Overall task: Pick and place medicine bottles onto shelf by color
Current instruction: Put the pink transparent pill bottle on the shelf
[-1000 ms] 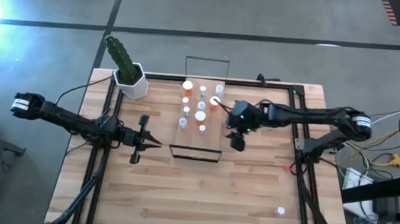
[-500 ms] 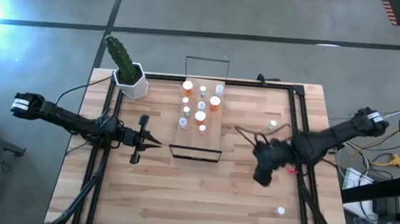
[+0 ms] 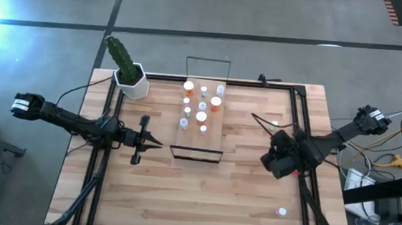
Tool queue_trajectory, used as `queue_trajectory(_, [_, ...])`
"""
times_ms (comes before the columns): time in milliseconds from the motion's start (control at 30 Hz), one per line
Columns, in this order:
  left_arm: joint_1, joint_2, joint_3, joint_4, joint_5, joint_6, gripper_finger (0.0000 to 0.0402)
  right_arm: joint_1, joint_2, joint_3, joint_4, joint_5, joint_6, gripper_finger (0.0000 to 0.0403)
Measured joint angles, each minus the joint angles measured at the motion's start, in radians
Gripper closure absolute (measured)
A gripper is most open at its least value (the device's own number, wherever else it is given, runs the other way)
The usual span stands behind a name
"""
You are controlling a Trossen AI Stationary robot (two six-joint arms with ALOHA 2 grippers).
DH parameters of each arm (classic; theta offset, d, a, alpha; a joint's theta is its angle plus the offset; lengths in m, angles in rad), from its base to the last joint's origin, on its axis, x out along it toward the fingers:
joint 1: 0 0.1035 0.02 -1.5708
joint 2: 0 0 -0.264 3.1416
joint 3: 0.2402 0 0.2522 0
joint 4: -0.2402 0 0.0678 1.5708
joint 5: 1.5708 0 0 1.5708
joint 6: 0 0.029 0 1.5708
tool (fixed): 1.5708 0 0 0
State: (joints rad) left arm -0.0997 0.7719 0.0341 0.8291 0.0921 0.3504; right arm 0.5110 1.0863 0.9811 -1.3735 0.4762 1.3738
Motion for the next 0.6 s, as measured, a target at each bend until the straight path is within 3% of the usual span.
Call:
queue_trajectory(167, [0.000, 0.000, 0.000, 0.000, 0.000, 0.000, 0.0378, -0.037, -0.010, -0.055, 0.093, -0.086, -0.048, 0.0243])
queue_trajectory(333, [0.000, 0.000, 0.000, 0.000, 0.000, -0.002, 0.0378, -0.008, 0.029, -0.073, 0.207, -0.319, -0.031, 0.0208])
queue_trajectory(500, [0.000, 0.000, 0.000, 0.000, 0.000, -0.002, 0.0378, 0.106, 0.093, -0.034, 0.300, -0.484, 0.105, 0.0188])
queue_trajectory(600, [0.000, 0.003, 0.000, 0.000, 0.000, -0.002, 0.0378, 0.222, 0.147, 0.013, 0.316, -0.504, 0.233, 0.0189])
